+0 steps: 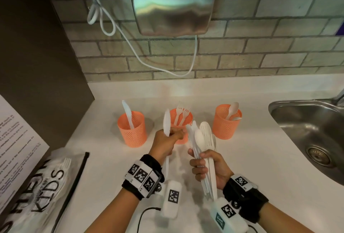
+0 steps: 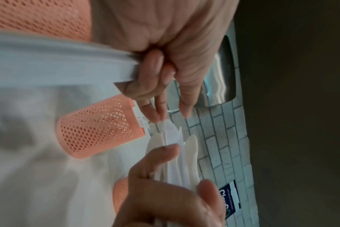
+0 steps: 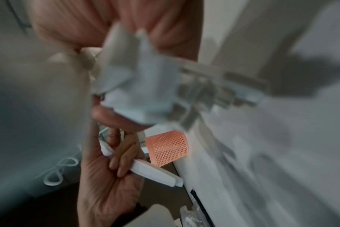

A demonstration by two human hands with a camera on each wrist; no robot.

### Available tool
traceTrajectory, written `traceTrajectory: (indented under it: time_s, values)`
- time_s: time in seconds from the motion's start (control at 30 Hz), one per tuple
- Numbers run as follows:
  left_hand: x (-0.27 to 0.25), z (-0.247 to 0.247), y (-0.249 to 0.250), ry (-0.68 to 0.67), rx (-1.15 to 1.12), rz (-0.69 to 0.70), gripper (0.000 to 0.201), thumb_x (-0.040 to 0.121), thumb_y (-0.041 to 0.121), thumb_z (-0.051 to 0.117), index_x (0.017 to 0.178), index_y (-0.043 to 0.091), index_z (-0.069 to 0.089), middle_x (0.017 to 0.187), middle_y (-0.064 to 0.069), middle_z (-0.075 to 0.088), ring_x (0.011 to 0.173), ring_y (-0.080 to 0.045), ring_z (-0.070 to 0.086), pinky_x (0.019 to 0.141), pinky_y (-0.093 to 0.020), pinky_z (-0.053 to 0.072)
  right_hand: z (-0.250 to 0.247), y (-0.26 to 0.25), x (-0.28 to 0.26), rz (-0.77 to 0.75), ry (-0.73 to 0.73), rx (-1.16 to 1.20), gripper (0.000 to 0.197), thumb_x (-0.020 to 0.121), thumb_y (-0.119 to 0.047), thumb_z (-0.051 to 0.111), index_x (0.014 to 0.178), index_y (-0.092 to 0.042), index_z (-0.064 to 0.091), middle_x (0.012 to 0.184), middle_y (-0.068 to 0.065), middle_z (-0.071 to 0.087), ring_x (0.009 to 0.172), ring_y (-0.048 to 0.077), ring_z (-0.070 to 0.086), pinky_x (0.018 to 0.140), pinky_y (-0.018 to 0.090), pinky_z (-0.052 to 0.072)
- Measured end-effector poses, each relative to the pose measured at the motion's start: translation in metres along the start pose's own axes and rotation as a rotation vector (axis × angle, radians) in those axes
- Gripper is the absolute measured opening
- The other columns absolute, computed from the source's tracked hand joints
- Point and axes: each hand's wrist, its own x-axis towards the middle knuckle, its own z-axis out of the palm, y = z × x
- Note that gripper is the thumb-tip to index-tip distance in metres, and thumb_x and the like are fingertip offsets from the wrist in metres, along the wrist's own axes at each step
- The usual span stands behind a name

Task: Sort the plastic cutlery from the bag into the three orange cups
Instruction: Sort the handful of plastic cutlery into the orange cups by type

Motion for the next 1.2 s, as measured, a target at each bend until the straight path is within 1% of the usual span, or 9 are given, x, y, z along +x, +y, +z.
traceTrajectory:
  time_s: [0.17, 0.33, 0.47, 0.6, 0.67, 0.8, 0.9, 1.03, 1.2]
  values:
    - [-0.001, 0.011, -0.002, -0.001, 0.060, 0.045, 0.020, 0.083, 0.026, 0.068, 0.074, 0.010, 0.061, 0.077, -0.010, 0.061, 0.030, -0.001, 0.038, 0.035, -0.013, 0.026, 0.004, 0.004, 0.002, 0.020, -0.015, 0.002, 0.035, 0.056, -0.012, 0.078, 0.089, -0.010, 0.069, 0.051, -0.002, 0.049, 0.041, 0.010, 0.047, 0.043, 0.023, 0.046]
    - [0.000, 0.014, 0.000, -0.018, 0.046, 0.006, 0.024, 0.085, 0.019, 0.065, 0.066, 0.015, 0.051, 0.059, -0.003, 0.044, 0.036, -0.005, 0.034, 0.035, -0.015, 0.025, 0.013, 0.006, -0.002, -0.026, 0.092, -0.063, 0.048, 0.041, -0.015, 0.084, 0.087, -0.008, 0.068, 0.059, 0.006, 0.055, 0.046, 0.017, 0.053, 0.046, 0.026, 0.050]
    - [0.000, 0.013, -0.002, -0.047, 0.011, -0.001, 0.016, 0.086, 0.019, 0.064, 0.075, 0.011, 0.056, 0.059, -0.004, 0.048, 0.041, -0.005, 0.044, 0.036, -0.015, 0.027, 0.017, 0.006, -0.004, -0.071, 0.169, -0.118, 0.058, 0.039, -0.016, 0.084, 0.093, -0.009, 0.065, 0.065, 0.008, 0.058, 0.048, 0.017, 0.054, 0.047, 0.026, 0.050]
    - [-0.002, 0.016, -0.003, 0.018, -0.074, 0.028, 0.012, 0.088, 0.014, 0.061, 0.078, 0.008, 0.058, 0.072, -0.008, 0.060, 0.061, -0.013, 0.057, 0.037, -0.011, 0.033, 0.016, 0.006, -0.002, -0.077, 0.257, -0.203, 0.047, 0.048, -0.018, 0.074, 0.094, -0.006, 0.069, 0.075, 0.010, 0.064, 0.053, 0.016, 0.058, 0.051, 0.025, 0.051]
    - [-0.002, 0.018, -0.004, 0.094, -0.104, 0.060, 0.011, 0.088, 0.012, 0.061, 0.079, 0.006, 0.058, 0.080, -0.011, 0.063, 0.069, -0.018, 0.060, 0.038, -0.009, 0.035, 0.014, 0.005, -0.001, -0.065, 0.259, -0.234, 0.047, 0.046, -0.023, 0.079, 0.088, -0.001, 0.074, 0.078, 0.011, 0.061, 0.056, 0.014, 0.059, 0.054, 0.023, 0.052]
    - [0.000, 0.021, -0.011, 0.153, -0.061, 0.124, 0.010, 0.088, 0.014, 0.061, 0.085, 0.005, 0.060, 0.085, -0.014, 0.066, 0.074, -0.023, 0.062, 0.042, -0.011, 0.039, 0.010, 0.005, 0.000, -0.064, 0.291, -0.285, 0.041, 0.053, -0.026, 0.071, 0.086, -0.002, 0.076, 0.078, 0.010, 0.064, 0.059, 0.013, 0.063, 0.055, 0.023, 0.053]
    - [-0.004, 0.023, -0.012, 0.103, -0.042, 0.119, 0.013, 0.088, 0.014, 0.062, 0.091, 0.002, 0.064, 0.085, -0.014, 0.068, 0.072, -0.024, 0.064, 0.051, -0.017, 0.045, 0.011, 0.005, -0.002, -0.085, 0.315, -0.287, 0.038, 0.056, -0.025, 0.069, 0.087, -0.003, 0.074, 0.078, 0.010, 0.069, 0.059, 0.014, 0.064, 0.054, 0.025, 0.054]
    - [-0.007, 0.020, -0.011, 0.011, -0.038, 0.044, 0.013, 0.091, 0.016, 0.057, 0.089, 0.003, 0.059, 0.080, -0.010, 0.064, 0.067, -0.016, 0.059, 0.037, -0.012, 0.033, 0.010, 0.002, -0.005, -0.117, 0.349, -0.327, 0.040, 0.069, -0.020, 0.058, 0.105, -0.004, 0.061, 0.089, 0.006, 0.074, 0.063, 0.014, 0.067, 0.056, 0.026, 0.055]
    - [-0.012, 0.021, -0.009, -0.027, -0.167, 0.045, 0.017, 0.096, 0.018, 0.048, 0.106, 0.007, 0.057, 0.091, -0.007, 0.064, 0.075, -0.015, 0.060, 0.036, -0.009, 0.034, 0.012, -0.002, -0.009, -0.128, 0.314, -0.401, 0.037, 0.071, -0.022, 0.055, 0.103, -0.005, 0.063, 0.089, 0.003, 0.075, 0.069, 0.013, 0.070, 0.060, 0.025, 0.056]
